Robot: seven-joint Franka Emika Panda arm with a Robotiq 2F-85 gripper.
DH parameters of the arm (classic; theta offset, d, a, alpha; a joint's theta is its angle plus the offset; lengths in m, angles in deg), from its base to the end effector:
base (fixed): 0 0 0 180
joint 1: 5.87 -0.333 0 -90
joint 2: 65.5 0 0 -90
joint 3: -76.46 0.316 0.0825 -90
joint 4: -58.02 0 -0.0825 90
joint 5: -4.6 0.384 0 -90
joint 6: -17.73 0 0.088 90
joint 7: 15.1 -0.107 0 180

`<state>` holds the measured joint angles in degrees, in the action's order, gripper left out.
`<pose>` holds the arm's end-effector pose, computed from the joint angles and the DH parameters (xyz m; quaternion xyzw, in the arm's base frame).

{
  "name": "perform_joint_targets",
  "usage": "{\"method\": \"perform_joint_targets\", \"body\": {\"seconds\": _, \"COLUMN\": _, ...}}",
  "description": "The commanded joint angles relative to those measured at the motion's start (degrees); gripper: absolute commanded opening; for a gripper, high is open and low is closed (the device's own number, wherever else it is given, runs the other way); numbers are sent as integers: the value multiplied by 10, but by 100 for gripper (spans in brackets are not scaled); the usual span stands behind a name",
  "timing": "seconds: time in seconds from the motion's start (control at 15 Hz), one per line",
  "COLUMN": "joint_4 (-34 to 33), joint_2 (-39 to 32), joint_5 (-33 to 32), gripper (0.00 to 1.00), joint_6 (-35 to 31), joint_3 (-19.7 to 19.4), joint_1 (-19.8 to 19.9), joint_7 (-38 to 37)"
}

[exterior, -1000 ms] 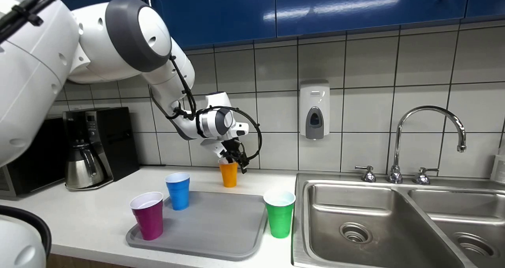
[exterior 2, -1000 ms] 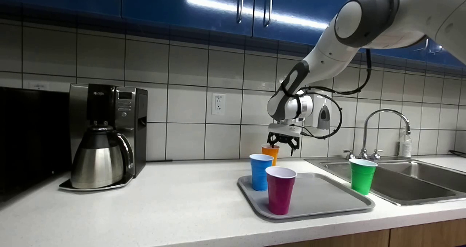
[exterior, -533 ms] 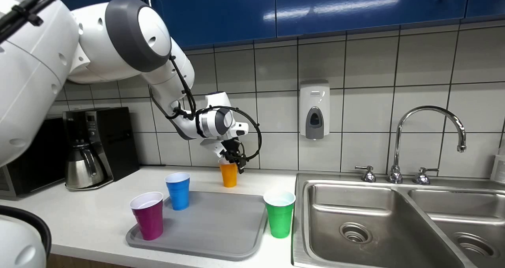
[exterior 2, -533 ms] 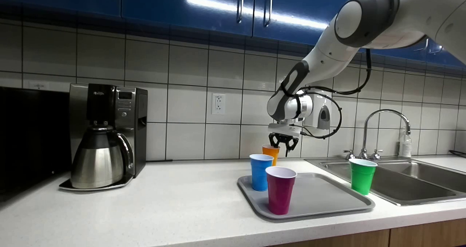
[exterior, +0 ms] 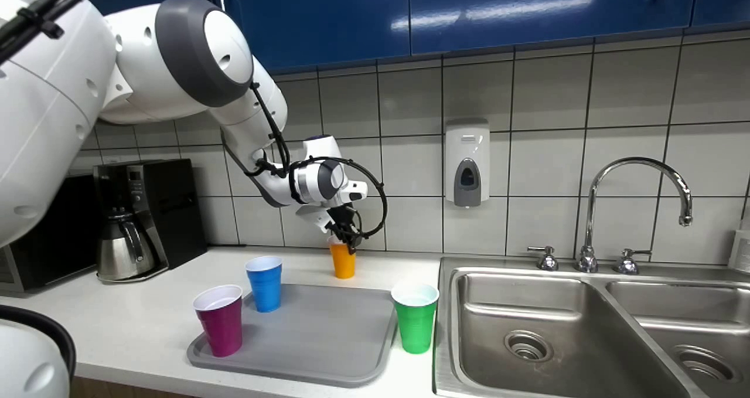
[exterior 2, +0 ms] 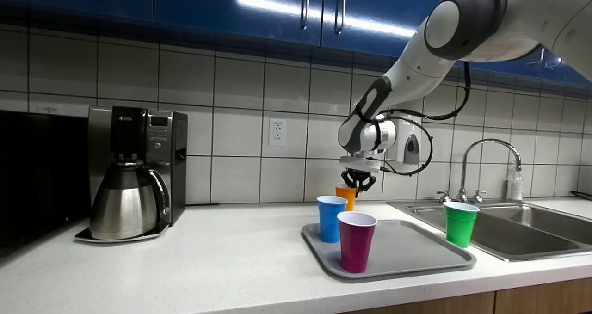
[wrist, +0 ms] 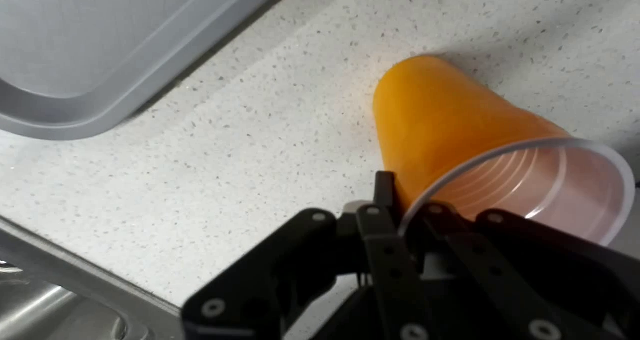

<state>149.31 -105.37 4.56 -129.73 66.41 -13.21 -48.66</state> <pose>0.7243 -0.0133 0.2600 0.9472 -0.2805 0.1551 0.0119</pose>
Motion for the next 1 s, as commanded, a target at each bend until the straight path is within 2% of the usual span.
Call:
{"method": "perform_joint_targets", "body": {"seconds": 0.0, "joint_4": -3, "joint_2": 4, "joint_5": 4, "gripper": 1, "joint_6": 8, "joint_3": 2, "joint_1": -1, "joint_7": 1}}
{"method": "perform_joint_targets", "body": {"seconds": 0.93, "joint_4": 63, "joint_2": 70, "joint_5": 0, "gripper": 1, "joint_6": -10, "joint_3": 12, "joint_1": 4, "joint_7": 48}}
